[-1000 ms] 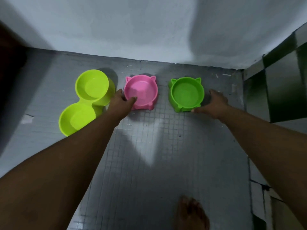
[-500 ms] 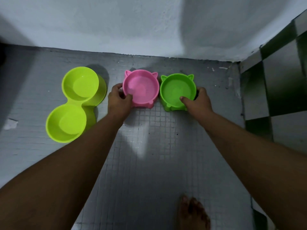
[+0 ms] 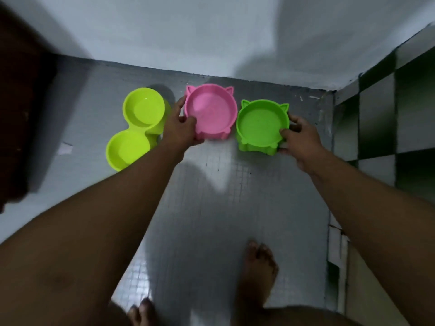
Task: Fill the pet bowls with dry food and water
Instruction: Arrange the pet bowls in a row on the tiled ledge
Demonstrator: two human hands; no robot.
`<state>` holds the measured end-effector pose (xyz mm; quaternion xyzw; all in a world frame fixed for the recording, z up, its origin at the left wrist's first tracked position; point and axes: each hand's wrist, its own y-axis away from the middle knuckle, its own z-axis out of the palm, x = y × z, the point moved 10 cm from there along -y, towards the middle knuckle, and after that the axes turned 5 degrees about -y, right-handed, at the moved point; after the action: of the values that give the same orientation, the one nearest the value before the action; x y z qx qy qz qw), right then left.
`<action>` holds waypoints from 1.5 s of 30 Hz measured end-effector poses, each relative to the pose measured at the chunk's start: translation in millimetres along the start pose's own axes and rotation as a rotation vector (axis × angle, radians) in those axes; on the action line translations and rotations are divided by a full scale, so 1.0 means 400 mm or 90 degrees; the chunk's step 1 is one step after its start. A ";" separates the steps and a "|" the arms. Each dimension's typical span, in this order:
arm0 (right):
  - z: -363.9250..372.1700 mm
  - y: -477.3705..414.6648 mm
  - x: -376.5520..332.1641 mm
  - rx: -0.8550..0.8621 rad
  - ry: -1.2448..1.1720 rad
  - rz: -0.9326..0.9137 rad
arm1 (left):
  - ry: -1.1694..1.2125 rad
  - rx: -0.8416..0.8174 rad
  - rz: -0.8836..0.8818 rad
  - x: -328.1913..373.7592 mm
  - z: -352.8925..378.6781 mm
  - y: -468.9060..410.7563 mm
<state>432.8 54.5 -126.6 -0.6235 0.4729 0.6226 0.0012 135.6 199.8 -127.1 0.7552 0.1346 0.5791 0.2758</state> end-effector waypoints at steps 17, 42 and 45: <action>-0.365 1.178 -0.785 0.110 -0.133 -0.107 | 0.001 -0.077 0.022 0.787 -0.372 1.043; -0.737 2.216 -0.478 0.267 -0.252 -0.182 | -0.063 -0.259 0.167 0.727 -0.469 1.948; -0.767 2.350 -0.398 0.327 -0.281 -0.176 | -0.079 -0.318 0.191 0.690 -0.455 2.024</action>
<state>150.3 -552.5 618.3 -0.5115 0.5132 0.5973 0.3438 -50.0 -265.3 589.6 0.7091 -0.1421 0.5816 0.3725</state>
